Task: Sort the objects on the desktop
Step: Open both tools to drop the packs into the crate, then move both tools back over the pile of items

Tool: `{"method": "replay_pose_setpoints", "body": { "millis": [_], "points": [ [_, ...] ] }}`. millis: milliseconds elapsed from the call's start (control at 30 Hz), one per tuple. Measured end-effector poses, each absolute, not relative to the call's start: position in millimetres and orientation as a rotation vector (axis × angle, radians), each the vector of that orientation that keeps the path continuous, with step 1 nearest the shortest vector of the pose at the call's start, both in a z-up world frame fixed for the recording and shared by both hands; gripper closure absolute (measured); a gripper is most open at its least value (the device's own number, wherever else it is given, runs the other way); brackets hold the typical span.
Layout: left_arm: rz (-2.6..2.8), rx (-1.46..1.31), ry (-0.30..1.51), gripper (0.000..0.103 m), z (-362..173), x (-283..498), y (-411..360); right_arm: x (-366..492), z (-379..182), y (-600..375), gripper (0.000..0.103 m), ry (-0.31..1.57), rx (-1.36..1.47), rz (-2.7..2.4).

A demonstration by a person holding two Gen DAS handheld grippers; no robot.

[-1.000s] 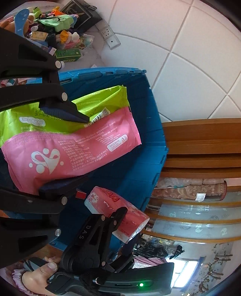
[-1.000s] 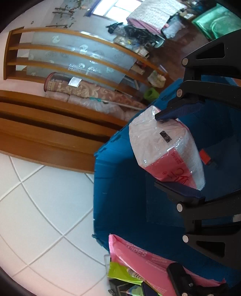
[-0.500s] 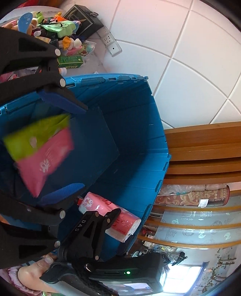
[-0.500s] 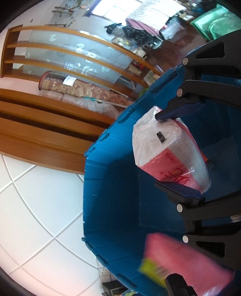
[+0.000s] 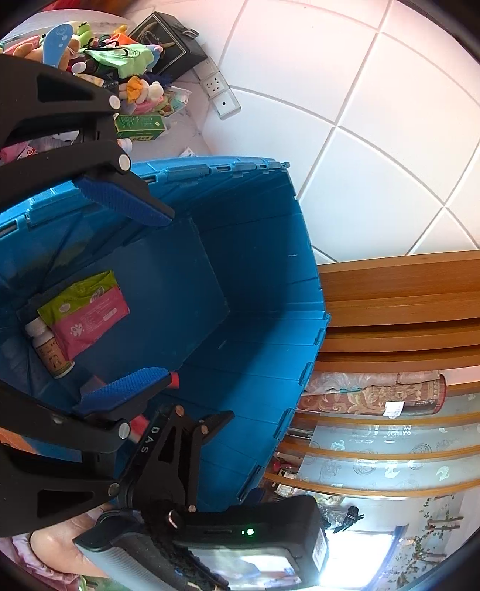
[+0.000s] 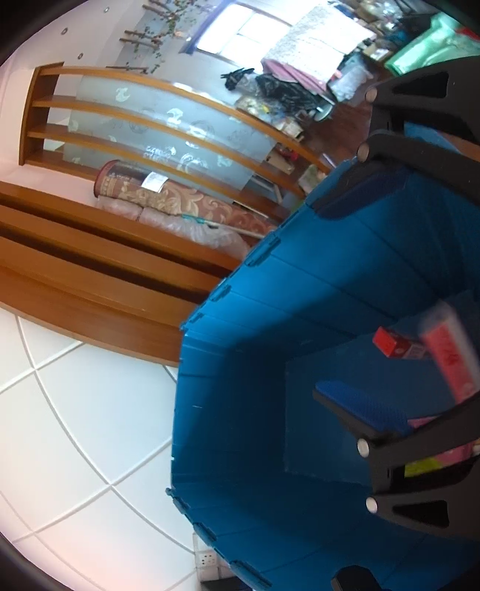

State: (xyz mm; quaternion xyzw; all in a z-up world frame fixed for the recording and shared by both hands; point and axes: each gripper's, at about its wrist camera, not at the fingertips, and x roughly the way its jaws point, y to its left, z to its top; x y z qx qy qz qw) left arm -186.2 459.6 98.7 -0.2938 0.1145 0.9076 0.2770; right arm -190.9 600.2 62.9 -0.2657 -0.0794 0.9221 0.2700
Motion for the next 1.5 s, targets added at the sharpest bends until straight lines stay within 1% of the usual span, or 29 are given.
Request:
{"method": "replay_pose_setpoints", "body": {
  "millis": [33, 200, 333, 533, 600, 667, 833, 933, 1033, 1233, 1367, 1500],
  "points": [
    [2.443, -0.772, 0.298, 0.024, 101.1, -183.1, 455.7, -190.1, 63.6, 599.9, 0.0, -0.211, -0.71, 2.489],
    [2.496, -0.653, 0.209, 0.024, 114.0, -165.5, 422.0, -186.9, 64.4, 598.2, 0.0, -0.194, -0.703, 2.532],
    [2.527, -0.612, 0.12, 0.024, 118.0, -158.3, 385.4, -173.8, 69.8, 595.0, 0.0, -0.118, -0.682, 2.607],
    [2.667, -0.56, 0.031, 0.024, 110.0, -150.7, 327.7, -139.3, 97.3, 559.9, 0.0, -0.018, -0.528, 2.764],
    [2.69, -0.569, 0.012, 0.024, 104.2, -150.5, 307.5, -127.2, 105.1, 539.8, 0.0, 0.022, -0.466, 2.848],
    [2.723, -0.582, 0.0, 0.024, 96.8, -149.5, 286.0, -118.4, 109.6, 517.3, 0.0, 0.024, -0.418, 2.91],
    [2.857, -0.639, 0.017, 0.024, 68.2, -142.7, 225.7, -108.4, 110.8, 459.1, 0.0, 0.047, -0.34, 3.08],
    [2.943, -0.701, 0.051, 0.024, 44.2, -139.8, 184.2, -110.5, 106.1, 421.6, 0.0, -0.017, -0.317, 3.158],
    [3.004, -0.789, 0.038, 0.024, 18.1, -138.6, 141.9, -111.8, 95.3, 385.9, 0.0, -0.08, -0.316, 3.232],
    [3.028, -1.013, -0.081, 0.024, -37.1, -133.7, 77.6, -121.0, 64.2, 324.0, 0.0, -0.111, -0.448, 3.374],
    [3.004, -1.15, -0.11, 0.024, -69.8, -127.1, 54.9, -134.7, 29.6, 289.8, 0.0, -0.162, -0.672, 3.403],
    [2.95, -1.279, -0.077, 0.024, -100.7, -119.9, 41.5, -146.9, -11.6, 262.3, 0.0, -0.211, -0.949, 3.394]
  ]
}}
